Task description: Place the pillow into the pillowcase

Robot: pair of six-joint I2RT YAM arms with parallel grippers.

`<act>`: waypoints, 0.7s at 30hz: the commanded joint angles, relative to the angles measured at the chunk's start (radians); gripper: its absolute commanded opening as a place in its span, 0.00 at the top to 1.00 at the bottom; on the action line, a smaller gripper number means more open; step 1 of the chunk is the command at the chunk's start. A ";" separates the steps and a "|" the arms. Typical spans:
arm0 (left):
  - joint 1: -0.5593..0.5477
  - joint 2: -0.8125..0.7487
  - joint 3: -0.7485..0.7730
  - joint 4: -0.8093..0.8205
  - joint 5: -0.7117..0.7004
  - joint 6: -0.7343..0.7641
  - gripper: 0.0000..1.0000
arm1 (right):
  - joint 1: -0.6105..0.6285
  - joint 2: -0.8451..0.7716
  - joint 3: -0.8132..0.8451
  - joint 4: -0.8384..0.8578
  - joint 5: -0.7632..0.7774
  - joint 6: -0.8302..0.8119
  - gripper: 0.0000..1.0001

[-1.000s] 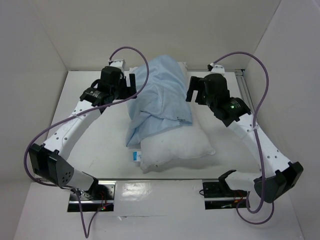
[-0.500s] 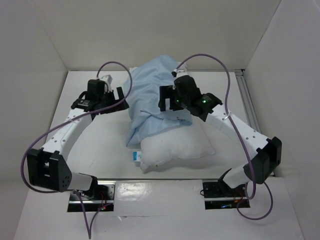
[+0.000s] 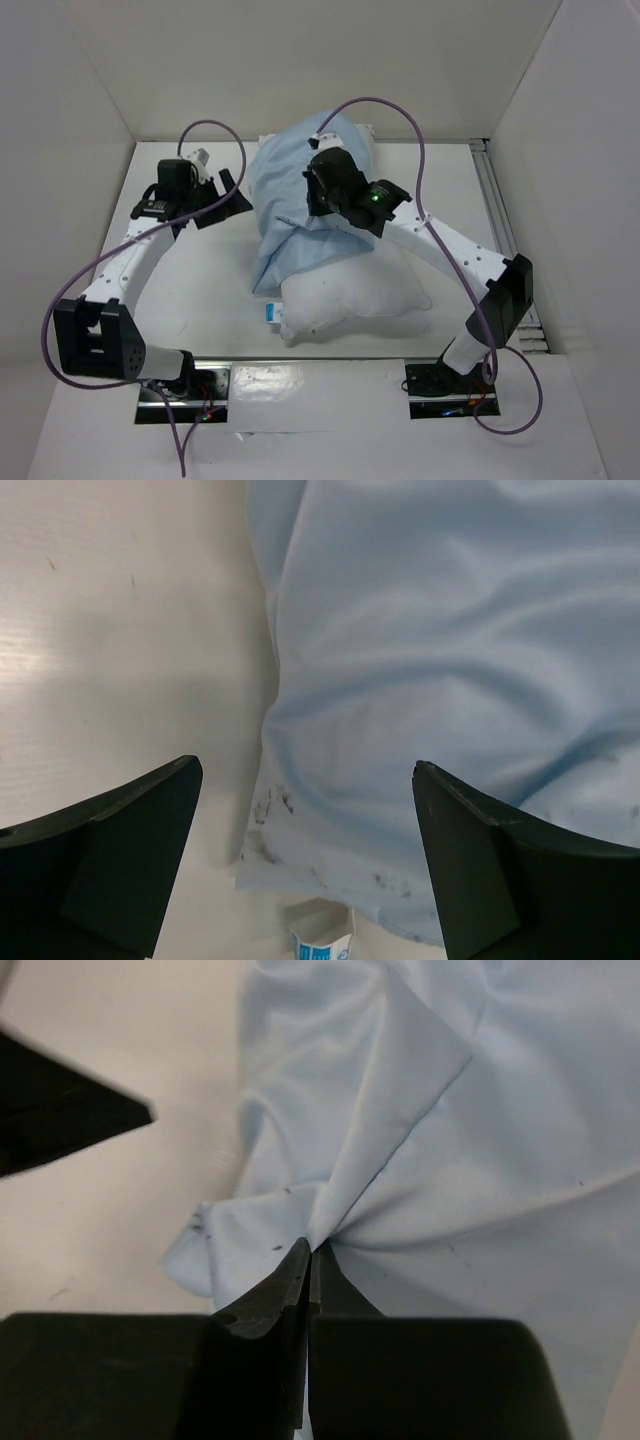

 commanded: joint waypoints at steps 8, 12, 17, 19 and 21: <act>0.102 0.465 0.351 0.227 0.181 -0.077 0.00 | 0.032 -0.161 0.034 0.014 -0.080 -0.057 1.00; 0.102 0.611 0.385 0.413 0.319 -0.143 0.00 | 0.008 -0.182 0.023 -0.017 -0.090 -0.068 1.00; 0.102 0.665 0.336 0.716 0.527 -0.323 0.04 | -0.022 -0.172 0.013 -0.063 -0.093 -0.068 1.00; 0.102 0.638 0.327 0.723 0.537 -0.332 0.31 | -0.032 -0.171 0.004 -0.063 -0.093 -0.068 1.00; 0.102 0.615 0.327 0.703 0.537 -0.320 0.68 | -0.043 -0.171 0.004 -0.063 -0.102 -0.068 1.00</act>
